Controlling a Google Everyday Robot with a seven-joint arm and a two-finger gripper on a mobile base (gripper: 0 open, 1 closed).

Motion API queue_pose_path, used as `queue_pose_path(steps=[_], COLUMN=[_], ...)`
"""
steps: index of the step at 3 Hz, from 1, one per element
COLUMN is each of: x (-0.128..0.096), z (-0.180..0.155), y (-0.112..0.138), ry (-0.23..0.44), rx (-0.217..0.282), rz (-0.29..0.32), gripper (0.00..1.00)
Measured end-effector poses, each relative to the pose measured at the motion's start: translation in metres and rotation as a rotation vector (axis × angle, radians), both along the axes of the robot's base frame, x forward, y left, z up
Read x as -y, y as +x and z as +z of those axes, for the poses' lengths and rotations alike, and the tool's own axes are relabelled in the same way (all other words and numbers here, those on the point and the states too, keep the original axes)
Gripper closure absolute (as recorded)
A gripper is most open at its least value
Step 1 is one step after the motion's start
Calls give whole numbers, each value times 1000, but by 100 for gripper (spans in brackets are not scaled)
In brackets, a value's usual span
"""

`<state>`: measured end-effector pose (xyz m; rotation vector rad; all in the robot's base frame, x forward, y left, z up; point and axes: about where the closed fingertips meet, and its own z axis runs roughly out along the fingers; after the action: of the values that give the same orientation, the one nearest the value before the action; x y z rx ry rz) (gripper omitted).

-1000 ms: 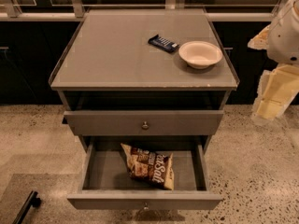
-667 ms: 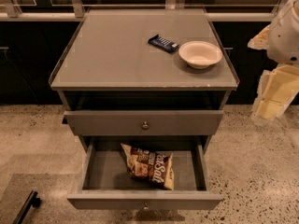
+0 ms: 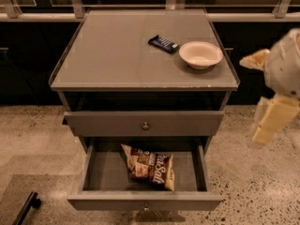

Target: Pick brown chip bag from middle drawer and place on counter

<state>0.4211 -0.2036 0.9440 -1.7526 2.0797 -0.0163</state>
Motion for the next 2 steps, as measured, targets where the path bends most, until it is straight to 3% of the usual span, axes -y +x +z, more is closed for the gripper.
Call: queue_pose_path(steps=[1,2], x=[-13,-41], z=[-85,-205], y=[-15,-24], ry=[166,356], rx=[-31,-118], rz=[61,87], gripper=[0,0])
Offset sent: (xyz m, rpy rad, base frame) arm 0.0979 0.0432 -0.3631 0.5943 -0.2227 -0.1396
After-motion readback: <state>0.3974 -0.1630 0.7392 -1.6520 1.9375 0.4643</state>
